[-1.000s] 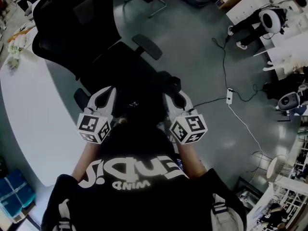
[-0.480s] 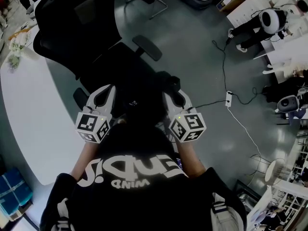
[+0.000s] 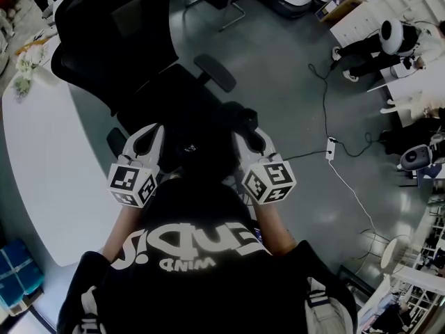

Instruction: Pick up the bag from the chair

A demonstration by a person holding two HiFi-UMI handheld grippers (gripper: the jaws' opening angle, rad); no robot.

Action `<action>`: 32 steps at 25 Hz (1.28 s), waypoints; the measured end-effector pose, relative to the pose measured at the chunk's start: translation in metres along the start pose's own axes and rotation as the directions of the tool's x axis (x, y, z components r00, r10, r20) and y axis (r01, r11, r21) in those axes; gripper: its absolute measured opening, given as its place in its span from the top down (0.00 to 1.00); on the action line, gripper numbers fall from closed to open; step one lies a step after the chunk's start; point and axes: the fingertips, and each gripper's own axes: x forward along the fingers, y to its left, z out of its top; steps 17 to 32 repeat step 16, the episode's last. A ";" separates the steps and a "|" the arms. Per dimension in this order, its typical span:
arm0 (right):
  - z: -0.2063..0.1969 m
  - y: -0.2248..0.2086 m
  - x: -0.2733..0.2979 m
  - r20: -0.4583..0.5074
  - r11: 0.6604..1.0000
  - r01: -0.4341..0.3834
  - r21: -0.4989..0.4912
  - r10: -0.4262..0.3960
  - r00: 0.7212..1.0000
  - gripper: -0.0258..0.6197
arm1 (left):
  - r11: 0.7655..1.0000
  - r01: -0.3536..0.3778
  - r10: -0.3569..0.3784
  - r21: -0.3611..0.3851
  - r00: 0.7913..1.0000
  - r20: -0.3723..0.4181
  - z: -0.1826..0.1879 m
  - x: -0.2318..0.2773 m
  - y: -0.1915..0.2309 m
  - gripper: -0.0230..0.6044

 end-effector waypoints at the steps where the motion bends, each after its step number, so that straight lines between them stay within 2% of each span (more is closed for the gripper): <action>1: 0.000 0.001 0.001 -0.002 1.000 -0.003 0.000 0.003 1.000 0.88 | 1.000 -0.003 0.003 0.000 1.000 0.000 0.000 0.000 0.001 0.96; 16: -0.002 0.013 0.025 -0.022 0.999 -0.032 0.000 0.032 0.999 0.88 | 0.999 -0.030 0.030 -0.021 1.000 -0.002 -0.007 0.000 0.024 0.96; 32: -0.002 0.013 0.025 -0.022 0.999 -0.032 0.000 0.032 0.999 0.88 | 0.999 -0.030 0.030 -0.021 1.000 -0.002 -0.007 0.000 0.024 0.96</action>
